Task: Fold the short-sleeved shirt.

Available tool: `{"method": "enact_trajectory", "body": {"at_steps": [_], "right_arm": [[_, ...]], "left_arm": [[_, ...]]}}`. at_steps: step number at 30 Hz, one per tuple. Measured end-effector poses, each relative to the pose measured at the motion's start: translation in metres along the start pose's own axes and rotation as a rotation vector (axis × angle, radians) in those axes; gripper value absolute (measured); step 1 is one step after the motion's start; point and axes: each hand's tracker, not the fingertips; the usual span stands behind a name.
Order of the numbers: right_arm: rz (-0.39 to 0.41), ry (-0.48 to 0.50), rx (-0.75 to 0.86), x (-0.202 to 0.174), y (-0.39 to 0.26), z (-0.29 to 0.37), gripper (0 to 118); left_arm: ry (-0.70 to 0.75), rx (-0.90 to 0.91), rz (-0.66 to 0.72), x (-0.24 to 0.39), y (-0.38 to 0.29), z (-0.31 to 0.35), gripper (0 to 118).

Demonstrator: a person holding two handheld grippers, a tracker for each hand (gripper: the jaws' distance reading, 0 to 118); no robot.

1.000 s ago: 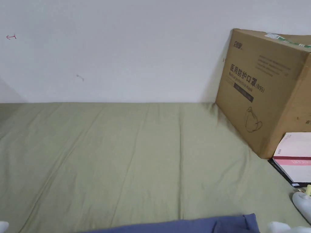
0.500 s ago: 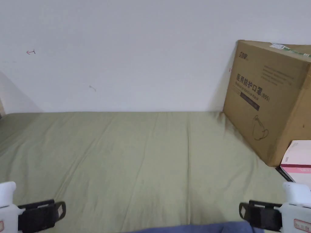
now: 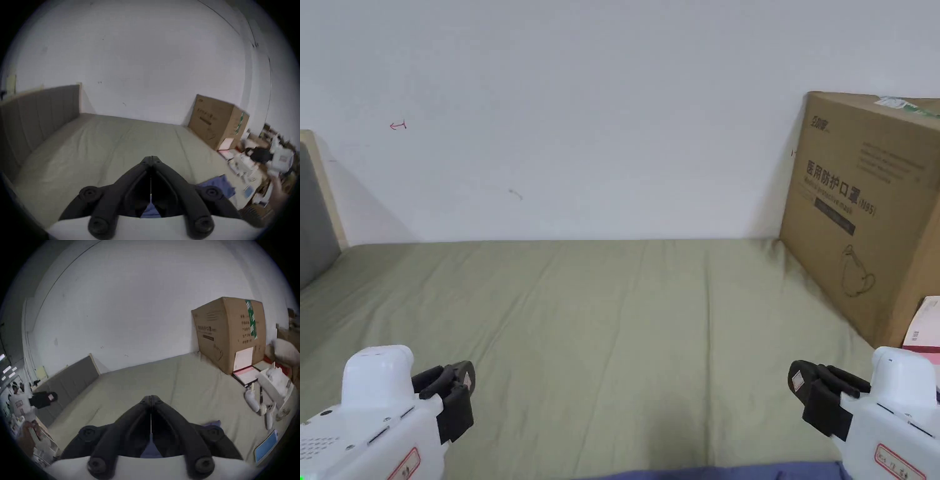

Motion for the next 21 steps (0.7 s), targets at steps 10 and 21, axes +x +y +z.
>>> {"method": "enact_trajectory", "body": {"at_steps": [10,21], "right_arm": [[-0.149,0.045,-0.192,0.002,-0.001,-0.072,0],[-0.158,-0.01,-0.35,0.022,-0.03,-0.083,0]], "left_arm": [[-0.154,-0.584,0.473,-0.164,-0.055,-0.089,95],[-0.487,-0.726,1.064,-0.219,-0.194,-0.123,109]]}}
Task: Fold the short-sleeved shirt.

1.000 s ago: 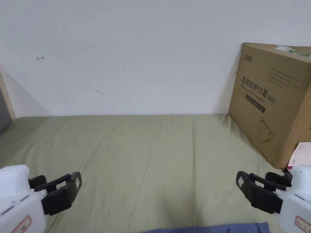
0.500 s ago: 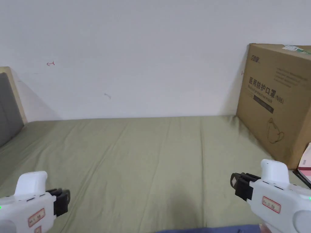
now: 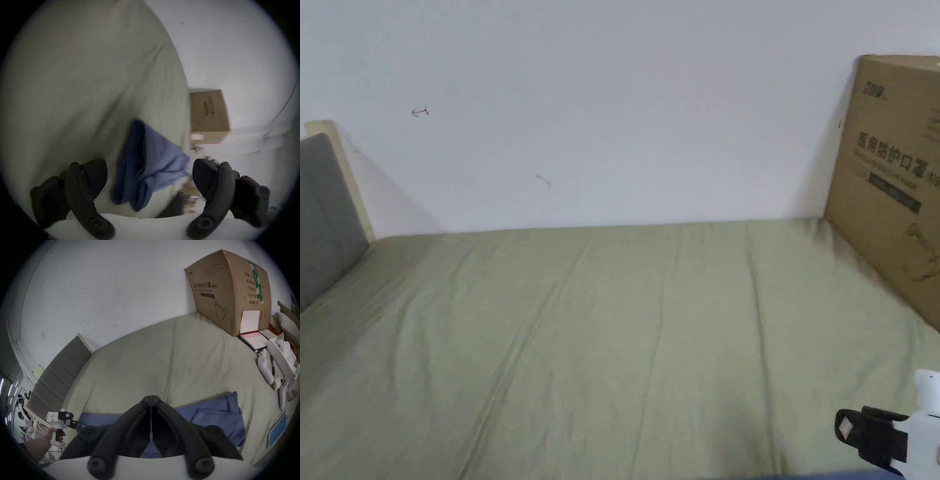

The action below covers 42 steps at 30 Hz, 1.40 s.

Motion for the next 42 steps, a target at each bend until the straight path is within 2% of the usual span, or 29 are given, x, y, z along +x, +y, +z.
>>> {"method": "enact_trajectory", "body": {"at_steps": [2,4,5,6,7,8,9,10,14,17,19,21,23,24,28,32,33,34,35,36,37,40,42], "right_arm": [[-0.007,-0.008,-0.02,0.002,-0.002,-0.004,0],[-0.006,-0.01,-0.034,0.002,-0.005,-0.006,0],[-0.005,-0.01,-0.041,0.002,-0.005,-0.008,0],[-0.004,-0.01,-0.048,0.001,-0.006,-0.009,0],[-0.003,-0.008,-0.055,0.001,-0.006,-0.009,0],[-0.002,-0.005,-0.059,0.0,-0.007,-0.01,0],[-0.002,0.001,-0.064,-0.001,-0.008,-0.01,0],[-0.003,0.007,-0.067,-0.001,-0.008,-0.01,0],[0.003,0.024,-0.075,-0.004,-0.008,-0.011,0],[0.001,0.041,-0.07,-0.005,-0.007,-0.01,0],[-0.005,0.061,-0.062,-0.005,-0.005,-0.006,0],[-0.004,0.073,-0.052,-0.006,-0.005,-0.003,0],[0.001,0.083,-0.047,-0.007,-0.006,0.0,0],[0.003,0.089,-0.046,-0.007,-0.007,0.002,0],[0.0,0.114,-0.048,-0.007,-0.01,0.005,0],[-0.018,0.126,-0.045,-0.005,-0.014,0.01,0],[-0.026,0.13,-0.045,-0.004,-0.016,0.012,0],[-0.033,0.132,-0.046,-0.003,-0.016,0.014,0],[-0.037,0.132,-0.048,-0.001,-0.017,0.015,0],[-0.038,0.131,-0.05,0.0,-0.018,0.017,0],[-0.038,0.128,-0.052,0.001,-0.019,0.018,0],[-0.037,0.119,-0.052,0.006,-0.02,0.022,0],[-0.043,0.119,-0.055,0.01,-0.021,0.022,0]], "left_arm": [[-0.159,-0.021,0.046,-0.009,-0.007,-0.019,109],[-0.207,-0.028,0.006,-0.02,0.008,-0.026,104],[-0.2,-0.015,-0.01,-0.023,0.009,-0.029,90],[-0.197,-0.005,-0.015,-0.026,0.012,-0.031,58],[-0.15,0.035,-0.032,-0.033,0.019,-0.028,7],[0.006,0.077,-0.041,-0.037,0.021,-0.028,6],[0.192,0.073,-0.067,-0.042,0.023,-0.035,6],[0.004,0.096,-0.05,-0.036,0.018,-0.033,6],[0.25,0.113,-0.261,0.009,0.013,-0.027,6],[0.453,0.128,-0.496,0.062,-0.003,-0.015,6],[0.627,0.222,-0.634,0.098,-0.019,0.003,6],[0.912,0.331,-0.744,0.13,-0.032,0.014,6],[1.034,0.363,-0.845,0.15,-0.043,0.02,6],[1.003,0.351,-0.87,0.159,-0.049,0.02,6],[0.739,0.23,-0.805,0.19,-0.074,-0.017,6],[0.495,0.009,-0.716,0.202,-0.092,-0.099,9],[0.439,-0.044,-0.693,0.2,-0.096,-0.121,22],[0.405,-0.066,-0.672,0.198,-0.101,-0.14,60],[0.392,-0.078,-0.663,0.196,-0.102,-0.159,91],[0.385,-0.105,-0.652,0.193,-0.105,-0.176,100],[0.395,-0.093,-0.653,0.191,-0.107,-0.186,97],[0.334,-0.077,-0.625,0.192,-0.107,-0.187,97],[0.343,-0.049,-0.616,0.192,-0.106,-0.177,97]]}}
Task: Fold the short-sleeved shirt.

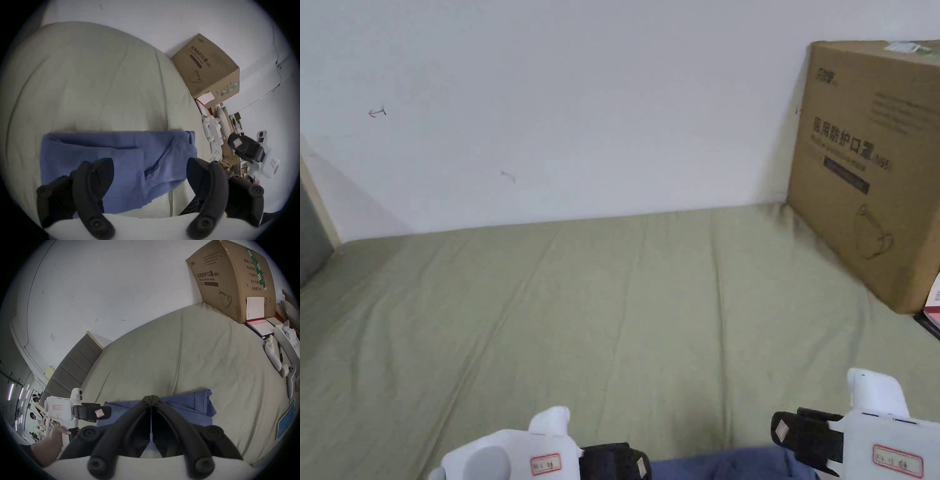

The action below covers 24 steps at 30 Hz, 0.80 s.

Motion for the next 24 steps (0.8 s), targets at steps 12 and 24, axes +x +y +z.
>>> {"method": "enact_trajectory", "body": {"at_steps": [12,24], "right_arm": [[-0.023,0.017,0.007,0.005,0.001,-0.01,0],[-0.016,-0.013,-0.024,0.009,-0.002,-0.005,0]], "left_arm": [[0.126,-0.128,-0.079,-0.011,-0.019,-0.026,1],[-0.024,-0.261,-0.04,-0.01,-0.037,-0.059,1]]}}
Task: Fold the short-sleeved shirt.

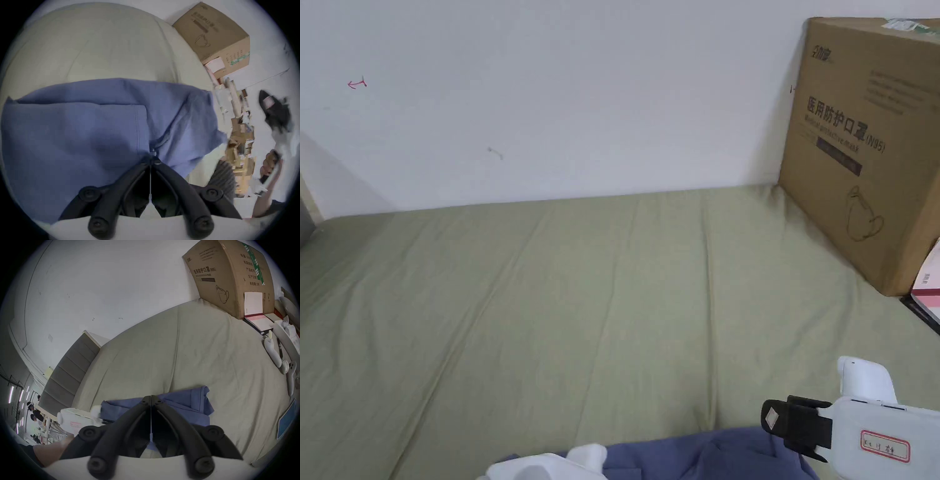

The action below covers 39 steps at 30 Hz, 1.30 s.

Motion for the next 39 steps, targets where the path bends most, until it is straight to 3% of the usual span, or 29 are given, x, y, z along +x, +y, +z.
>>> {"method": "enact_trajectory", "body": {"at_steps": [7,8,9,11,12,15,19,22,26,27,28,29,31,32,34,35,38,39], "right_arm": [[0.008,-0.001,0.002,-0.004,0.005,0.0,0],[0.008,0.0,0.001,-0.005,0.006,-0.002,0],[0.007,0.002,-0.003,-0.007,0.005,-0.003,0],[0.006,0.003,-0.011,-0.008,0.004,-0.006,0],[0.007,0.003,-0.016,-0.009,0.003,-0.008,0],[0.011,-0.003,-0.034,-0.012,0.001,-0.014,0],[0.016,-0.022,-0.06,-0.013,-0.003,-0.021,0],[0.022,-0.036,-0.079,-0.015,-0.004,-0.025,0],[0.03,-0.046,-0.099,-0.019,-0.005,-0.032,0],[0.033,-0.044,-0.101,-0.021,-0.005,-0.033,0],[0.035,-0.042,-0.102,-0.022,-0.004,-0.034,0],[0.037,-0.038,-0.102,-0.024,-0.004,-0.034,0],[0.039,-0.025,-0.1,-0.026,-0.004,-0.034,0],[0.04,-0.021,-0.1,-0.027,-0.004,-0.034,0],[0.044,-0.016,-0.104,-0.029,-0.004,-0.034,0],[0.046,-0.012,-0.103,-0.029,-0.004,-0.034,0],[0.051,0.004,-0.097,-0.031,-0.003,-0.03,0],[0.053,0.009,-0.093,-0.032,-0.002,-0.028,0]], "left_arm": [[-0.138,0.21,0.214,-0.096,-0.011,0.127,2],[-0.153,0.225,0.241,-0.112,-0.015,0.139,9],[-0.131,0.247,0.259,-0.126,-0.017,0.15,27],[-0.107,0.273,0.278,-0.151,-0.025,0.161,103],[-0.106,0.297,0.297,-0.164,-0.031,0.163,118],[-0.184,0.352,0.376,-0.186,-0.042,0.156,118],[-0.39,0.241,0.483,-0.21,-0.043,0.103,118],[-0.532,0.302,0.414,-0.2,-0.034,0.073,118],[-0.633,0.231,0.366,-0.195,-0.025,0.045,118],[-0.627,0.248,0.377,-0.199,-0.026,0.043,110],[-0.632,0.27,0.407,-0.206,-0.03,0.044,71],[-0.608,0.29,0.452,-0.21,-0.032,0.046,9],[-0.276,0.201,0.504,-0.224,-0.046,0.037,7],[-0.519,0.303,0.497,-0.217,-0.05,0.042,7],[-0.306,0.248,0.396,-0.2,-0.037,0.052,7],[-0.269,0.252,0.388,-0.19,-0.036,0.061,7],[-0.067,0.3,0.198,-0.145,-0.025,0.099,7],[0.066,0.306,0.109,-0.128,-0.026,0.116,7]]}}
